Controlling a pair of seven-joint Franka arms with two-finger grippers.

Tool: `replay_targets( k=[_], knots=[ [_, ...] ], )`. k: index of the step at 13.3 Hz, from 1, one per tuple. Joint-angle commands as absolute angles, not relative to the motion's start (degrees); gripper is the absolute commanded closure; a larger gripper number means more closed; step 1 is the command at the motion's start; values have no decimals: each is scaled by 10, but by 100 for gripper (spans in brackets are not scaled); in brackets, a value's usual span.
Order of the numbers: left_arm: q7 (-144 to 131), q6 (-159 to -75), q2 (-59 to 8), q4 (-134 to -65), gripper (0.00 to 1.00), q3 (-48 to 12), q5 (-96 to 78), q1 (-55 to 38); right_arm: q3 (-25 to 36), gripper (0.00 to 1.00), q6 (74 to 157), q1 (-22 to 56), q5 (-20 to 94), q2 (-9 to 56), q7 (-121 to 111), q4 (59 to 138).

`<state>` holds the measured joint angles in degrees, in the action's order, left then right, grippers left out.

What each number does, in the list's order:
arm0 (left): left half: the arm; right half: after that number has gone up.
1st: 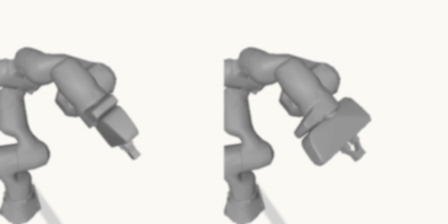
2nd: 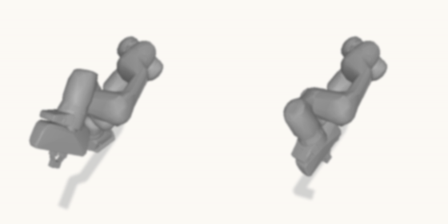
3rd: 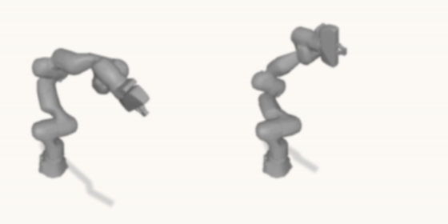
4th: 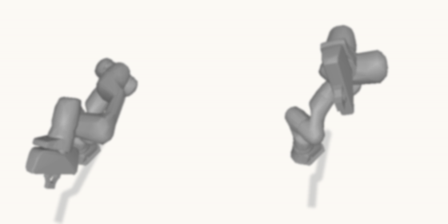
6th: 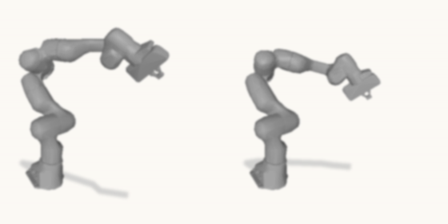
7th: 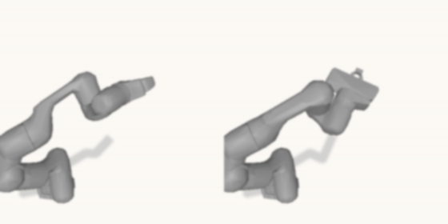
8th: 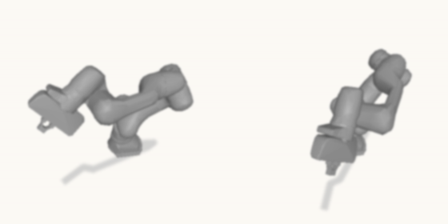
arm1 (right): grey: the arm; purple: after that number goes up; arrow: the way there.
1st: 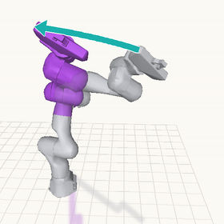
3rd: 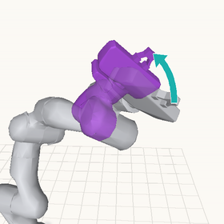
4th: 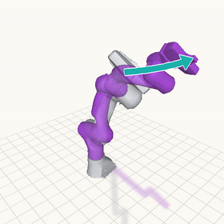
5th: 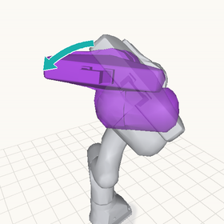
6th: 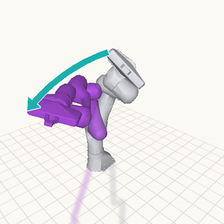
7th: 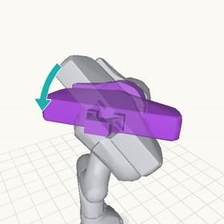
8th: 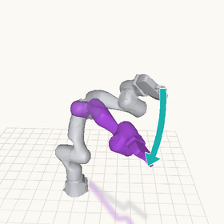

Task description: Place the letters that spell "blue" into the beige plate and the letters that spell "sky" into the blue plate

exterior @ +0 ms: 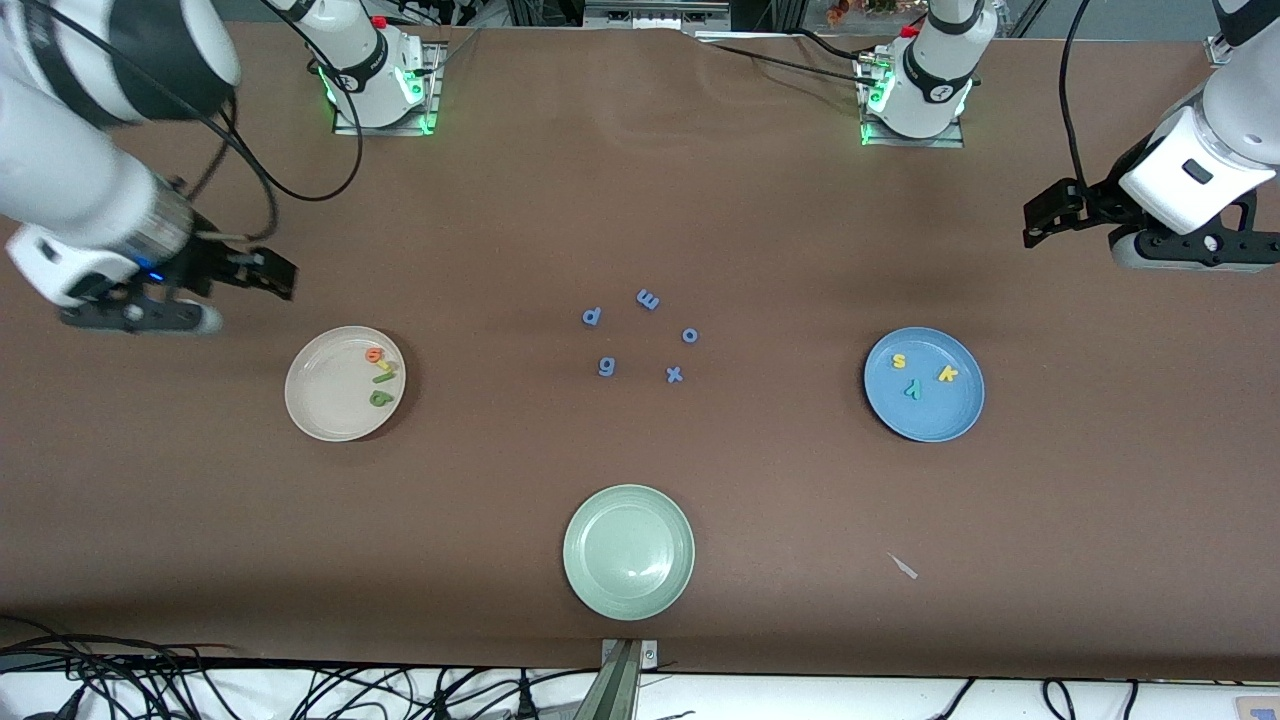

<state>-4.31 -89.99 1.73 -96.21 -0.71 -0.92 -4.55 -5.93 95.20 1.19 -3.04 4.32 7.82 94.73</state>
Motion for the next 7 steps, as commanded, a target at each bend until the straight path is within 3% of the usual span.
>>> replay_targets(
  k=[1,7],
  knots=[
    [-34,-893,11,-948,0,-10,3,-47,8,0,922,40,-14,36,-1,935],
    [-34,-893,11,-948,0,-10,3,-47,10,0,835,36,10,58,-7,853]
  ],
)
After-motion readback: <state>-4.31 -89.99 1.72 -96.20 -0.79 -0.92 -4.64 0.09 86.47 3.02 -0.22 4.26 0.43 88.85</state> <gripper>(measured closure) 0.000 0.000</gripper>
